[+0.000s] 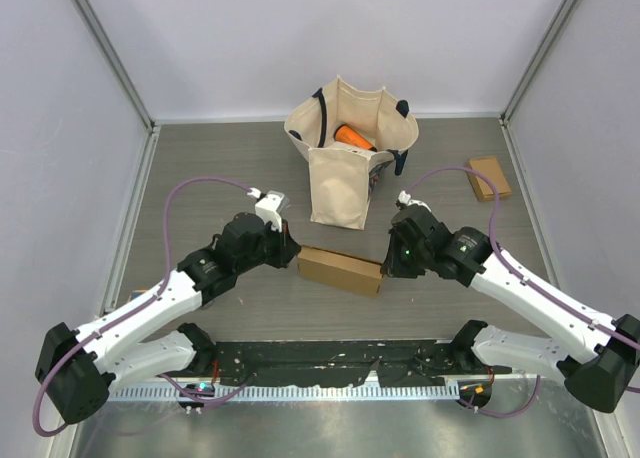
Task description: Fold the paper box
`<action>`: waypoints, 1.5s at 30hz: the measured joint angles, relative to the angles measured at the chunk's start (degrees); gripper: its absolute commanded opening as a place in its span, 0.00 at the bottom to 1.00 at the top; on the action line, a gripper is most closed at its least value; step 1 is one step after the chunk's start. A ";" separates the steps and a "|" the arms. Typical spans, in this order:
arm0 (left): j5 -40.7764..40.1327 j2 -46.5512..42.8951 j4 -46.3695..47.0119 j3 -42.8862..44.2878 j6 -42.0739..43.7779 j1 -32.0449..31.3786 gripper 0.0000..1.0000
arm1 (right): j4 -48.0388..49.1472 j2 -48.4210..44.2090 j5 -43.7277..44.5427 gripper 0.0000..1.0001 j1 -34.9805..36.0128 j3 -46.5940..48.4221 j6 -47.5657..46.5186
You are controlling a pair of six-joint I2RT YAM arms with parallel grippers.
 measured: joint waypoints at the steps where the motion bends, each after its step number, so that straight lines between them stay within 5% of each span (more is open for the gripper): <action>1: -0.04 -0.04 0.28 -0.20 -0.07 -0.02 0.00 | 0.79 -0.48 0.11 0.01 0.07 -0.76 -0.81; 6: -0.35 -0.63 1.36 -1.51 -0.94 -0.15 0.00 | 2.62 -1.40 0.13 0.49 0.39 -2.82 -4.09; 14: -1.42 -1.51 1.36 -2.23 -1.38 -0.63 0.00 | 1.51 -4.37 -6.82 0.74 0.24 -1.49 -7.54; 19: -1.53 -1.60 1.66 -2.49 -1.44 -0.76 0.00 | 6.12 -6.03 -5.60 0.77 3.32 2.01 -18.01; 27: -1.90 -1.75 2.45 -3.02 -1.77 -0.79 0.00 | 26.25 8.50 24.22 0.77 31.61 3.45 -43.01; 37: -1.95 -3.17 2.60 -4.07 -2.36 -0.83 0.00 | 33.38 18.03 38.69 0.67 34.86 -1.46 -56.98; 45: 0.76 -2.58 1.49 -4.02 -2.84 -0.50 0.41 | 39.39 25.55 52.68 0.56 42.66 -5.62 -58.82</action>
